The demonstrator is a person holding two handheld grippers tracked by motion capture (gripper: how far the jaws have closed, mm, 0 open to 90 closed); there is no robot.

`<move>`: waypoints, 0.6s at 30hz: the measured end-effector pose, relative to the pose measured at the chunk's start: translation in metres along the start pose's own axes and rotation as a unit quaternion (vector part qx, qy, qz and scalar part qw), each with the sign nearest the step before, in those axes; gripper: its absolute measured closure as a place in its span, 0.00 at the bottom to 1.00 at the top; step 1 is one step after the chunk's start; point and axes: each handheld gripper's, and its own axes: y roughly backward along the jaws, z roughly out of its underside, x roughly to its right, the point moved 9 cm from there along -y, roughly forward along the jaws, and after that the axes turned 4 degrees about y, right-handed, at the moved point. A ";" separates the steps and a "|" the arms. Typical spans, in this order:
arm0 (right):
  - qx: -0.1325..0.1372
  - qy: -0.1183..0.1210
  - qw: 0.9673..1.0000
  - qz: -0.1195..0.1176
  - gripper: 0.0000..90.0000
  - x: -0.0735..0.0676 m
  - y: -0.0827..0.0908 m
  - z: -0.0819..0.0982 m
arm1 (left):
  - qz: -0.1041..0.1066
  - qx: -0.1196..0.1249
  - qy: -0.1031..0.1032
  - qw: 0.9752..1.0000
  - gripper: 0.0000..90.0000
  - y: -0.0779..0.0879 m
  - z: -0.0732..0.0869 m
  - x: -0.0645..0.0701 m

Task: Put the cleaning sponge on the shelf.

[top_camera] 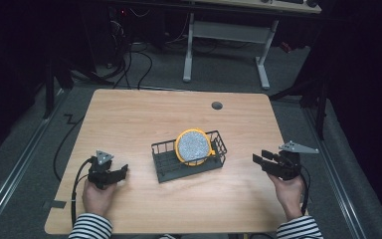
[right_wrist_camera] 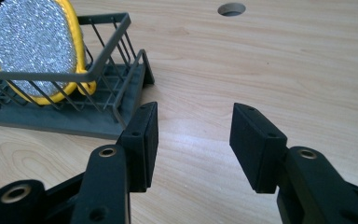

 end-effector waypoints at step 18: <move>-0.039 -0.010 0.998 0.054 0.50 0.014 -0.037 0.058 | -0.001 0.001 0.000 1.000 0.32 0.000 0.000 0.000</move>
